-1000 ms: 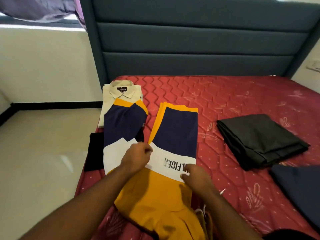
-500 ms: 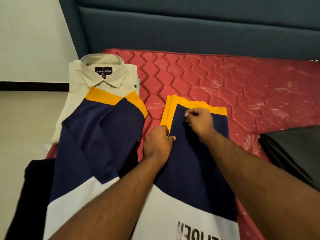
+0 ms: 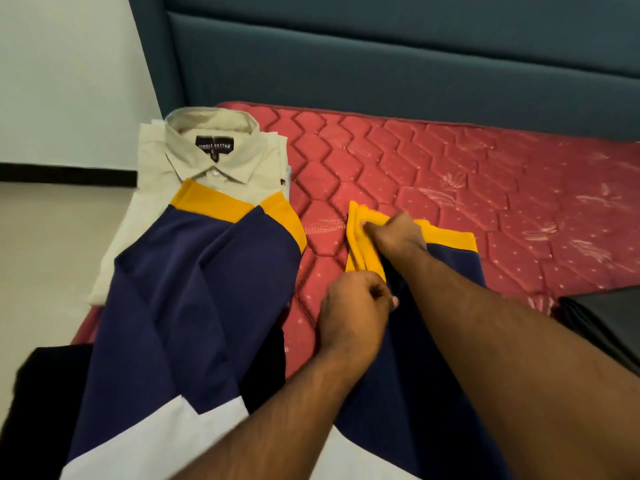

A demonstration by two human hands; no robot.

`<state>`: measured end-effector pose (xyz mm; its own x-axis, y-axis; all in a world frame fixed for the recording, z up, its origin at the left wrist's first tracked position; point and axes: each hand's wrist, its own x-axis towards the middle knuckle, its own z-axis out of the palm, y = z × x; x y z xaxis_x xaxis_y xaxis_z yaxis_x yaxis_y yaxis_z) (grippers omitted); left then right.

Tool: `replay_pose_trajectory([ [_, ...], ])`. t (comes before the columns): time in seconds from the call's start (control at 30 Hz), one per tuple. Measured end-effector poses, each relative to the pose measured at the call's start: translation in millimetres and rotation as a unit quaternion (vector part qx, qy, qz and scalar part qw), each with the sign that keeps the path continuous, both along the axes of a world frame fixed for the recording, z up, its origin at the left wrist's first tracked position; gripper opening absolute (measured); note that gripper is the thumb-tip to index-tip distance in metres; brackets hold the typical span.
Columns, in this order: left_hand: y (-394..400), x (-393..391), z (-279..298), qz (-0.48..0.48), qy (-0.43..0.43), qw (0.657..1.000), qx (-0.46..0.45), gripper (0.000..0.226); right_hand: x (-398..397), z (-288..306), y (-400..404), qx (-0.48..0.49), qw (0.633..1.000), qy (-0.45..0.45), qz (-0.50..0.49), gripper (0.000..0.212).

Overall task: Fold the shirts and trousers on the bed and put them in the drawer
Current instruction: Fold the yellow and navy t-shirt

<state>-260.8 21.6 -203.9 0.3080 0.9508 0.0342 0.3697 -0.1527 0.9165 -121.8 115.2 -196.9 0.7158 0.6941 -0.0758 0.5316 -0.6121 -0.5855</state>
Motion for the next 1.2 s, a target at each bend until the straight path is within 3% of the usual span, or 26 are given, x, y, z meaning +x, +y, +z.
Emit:
replay_pose_trajectory([
  [0.07, -6.5, 2.5, 3.6, -0.007, 0.021, 0.999, 0.026, 0.013, -0.3, -3.6, -2.3, -0.035, 0.999, -0.011, 0.031, 0.040],
  [0.17, -5.2, 4.7, 6.4, 0.008, 0.012, 1.000, 0.027, 0.010, -1.6, -4.4, 0.0, 0.008, 1.000, 0.007, -0.016, 0.027],
  [0.2, -3.3, 5.1, 6.5, 0.009, 0.012, 1.000, 0.019, 0.016, 0.1, -4.3, -2.1, 0.039, 0.998, 0.020, -0.043, 0.026],
  [0.27, 2.4, 3.1, 4.9, -0.009, 0.043, 0.999, -0.007, 0.051, 4.0, -0.6, -4.9, 0.114, 0.987, 0.043, -0.100, 0.023],
  [0.33, 0.6, 1.9, 9.9, -0.029, 0.087, 0.996, -0.020, 0.062, 13.0, 6.9, -9.7, 0.201, 0.965, 0.071, -0.153, 0.018],
  [0.43, -8.3, 2.9, 21.8, -0.044, 0.096, 0.994, -0.020, 0.049, 33.1, 32.8, -22.2, 0.330, 0.904, 0.151, -0.226, 0.009],
  [0.57, -25.8, 13.2, 37.5, -0.142, -0.029, 0.988, -0.062, 0.012, 73.2, 72.3, -51.4, 0.400, 0.860, 0.139, -0.285, 0.014],
  [0.67, -37.7, 16.5, 53.9, -0.172, -0.175, 0.951, -0.187, 0.029, 88.1, 94.2, -64.4, 0.410, 0.858, 0.109, -0.291, 0.008],
  [0.73, -31.0, 12.0, 58.7, -0.161, -0.225, 0.934, -0.225, 0.033, 76.9, 99.8, -52.3, 0.437, 0.857, 0.150, -0.229, 0.009],
  [0.83, -10.9, -7.7, 39.1, -0.084, -0.209, 0.946, -0.233, 0.016, 42.8, 86.3, -19.9, 0.374, 0.899, 0.201, -0.105, 0.014],
  [0.97, 11.0, -41.1, -9.0, -0.010, -0.134, 0.960, -0.245, 0.011, 0.7, 26.7, 24.8, 0.165, 0.961, 0.224, 0.011, 0.027],
  [1.1, 19.3, -51.2, -19.9, 0.003, -0.091, 0.982, -0.165, 0.019, -6.3, -2.2, 50.2, 0.087, 0.977, 0.192, 0.029, 0.014],
  [1.2, 19.7, -55.2, -22.4, 0.022, -0.063, 0.993, -0.101, 0.023, 9.3, 3.3, 48.6, 0.020, 0.984, 0.168, 0.052, 0.032],
])
